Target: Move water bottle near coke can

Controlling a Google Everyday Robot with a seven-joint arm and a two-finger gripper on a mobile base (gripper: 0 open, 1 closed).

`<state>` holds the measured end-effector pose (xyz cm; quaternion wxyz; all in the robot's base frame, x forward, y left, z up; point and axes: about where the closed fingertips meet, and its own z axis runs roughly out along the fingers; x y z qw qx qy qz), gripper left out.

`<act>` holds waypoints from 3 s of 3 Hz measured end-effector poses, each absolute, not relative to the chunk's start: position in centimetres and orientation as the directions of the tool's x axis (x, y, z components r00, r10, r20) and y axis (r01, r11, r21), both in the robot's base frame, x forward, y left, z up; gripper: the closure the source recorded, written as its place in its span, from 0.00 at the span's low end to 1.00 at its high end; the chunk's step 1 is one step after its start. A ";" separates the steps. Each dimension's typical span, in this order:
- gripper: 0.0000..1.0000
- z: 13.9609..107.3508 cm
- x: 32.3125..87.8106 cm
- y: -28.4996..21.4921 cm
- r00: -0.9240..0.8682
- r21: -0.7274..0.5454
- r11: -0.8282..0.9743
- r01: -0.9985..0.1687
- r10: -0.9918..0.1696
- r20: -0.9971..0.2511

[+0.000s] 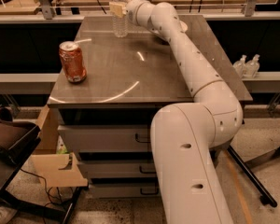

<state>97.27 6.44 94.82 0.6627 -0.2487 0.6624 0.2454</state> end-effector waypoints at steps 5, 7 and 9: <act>1.00 105.7 90.6 6.2 0.015 -0.109 0.702 -0.704 -0.139 -0.990; 1.00 114.6 82.4 2.4 0.147 -0.188 0.724 -0.663 -0.121 -0.982; 1.00 115.7 71.9 -0.3 0.205 -0.217 0.754 -0.620 -0.112 -0.972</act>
Offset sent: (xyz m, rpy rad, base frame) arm -0.0137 -0.0002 0.0527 -0.0879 -0.0010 0.0462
